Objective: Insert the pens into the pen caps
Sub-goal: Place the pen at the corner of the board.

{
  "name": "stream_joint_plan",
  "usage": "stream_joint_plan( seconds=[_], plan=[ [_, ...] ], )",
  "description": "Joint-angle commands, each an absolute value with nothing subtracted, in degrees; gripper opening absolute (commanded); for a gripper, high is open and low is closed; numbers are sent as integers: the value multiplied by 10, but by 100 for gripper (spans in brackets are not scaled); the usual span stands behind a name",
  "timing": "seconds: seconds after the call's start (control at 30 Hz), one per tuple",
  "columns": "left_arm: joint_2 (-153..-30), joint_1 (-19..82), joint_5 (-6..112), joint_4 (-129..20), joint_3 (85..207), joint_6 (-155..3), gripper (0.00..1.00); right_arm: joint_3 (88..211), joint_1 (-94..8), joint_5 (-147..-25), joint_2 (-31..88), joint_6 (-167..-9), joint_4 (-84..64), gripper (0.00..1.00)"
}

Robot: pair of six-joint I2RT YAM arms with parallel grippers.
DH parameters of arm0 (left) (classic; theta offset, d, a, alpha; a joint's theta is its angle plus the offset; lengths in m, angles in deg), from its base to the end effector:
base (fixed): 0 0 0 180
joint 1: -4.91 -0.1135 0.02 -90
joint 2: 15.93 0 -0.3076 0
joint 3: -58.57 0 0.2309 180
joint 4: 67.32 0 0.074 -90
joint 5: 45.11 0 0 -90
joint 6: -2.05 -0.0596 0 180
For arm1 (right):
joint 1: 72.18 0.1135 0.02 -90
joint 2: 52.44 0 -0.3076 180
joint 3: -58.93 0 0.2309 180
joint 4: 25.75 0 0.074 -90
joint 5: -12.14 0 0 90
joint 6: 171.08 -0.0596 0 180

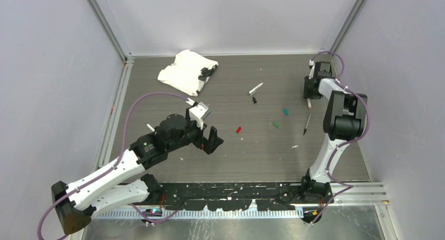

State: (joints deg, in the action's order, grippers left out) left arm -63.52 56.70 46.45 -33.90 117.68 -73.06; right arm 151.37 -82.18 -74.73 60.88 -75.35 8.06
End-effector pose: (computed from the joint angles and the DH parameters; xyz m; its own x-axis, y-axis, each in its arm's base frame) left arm 0.0994 -0.1289 0.3369 -0.4288 0.1294 -0.8941 0.7149 0.6537 -0.2482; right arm 0.4275 -0.0787 0.2047 -0.8200 0.0434 -0.5707 0.1232 0.9871 -0.1020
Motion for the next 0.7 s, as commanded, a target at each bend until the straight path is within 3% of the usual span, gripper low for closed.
stream_joint_plan(
  seconds=[0.0,0.33,0.67],
  plan=[
    [-646,547,491,-373,1185,-731,100,1557,-823,-770,618,-758,113,39],
    [-630,539,507,-411,1161,-694,100,1544,-836,-854,533,-734,134,60],
    [-610,539,548,-671,1020,-523,100,1437,-867,-1060,284,-656,159,69]
  ],
)
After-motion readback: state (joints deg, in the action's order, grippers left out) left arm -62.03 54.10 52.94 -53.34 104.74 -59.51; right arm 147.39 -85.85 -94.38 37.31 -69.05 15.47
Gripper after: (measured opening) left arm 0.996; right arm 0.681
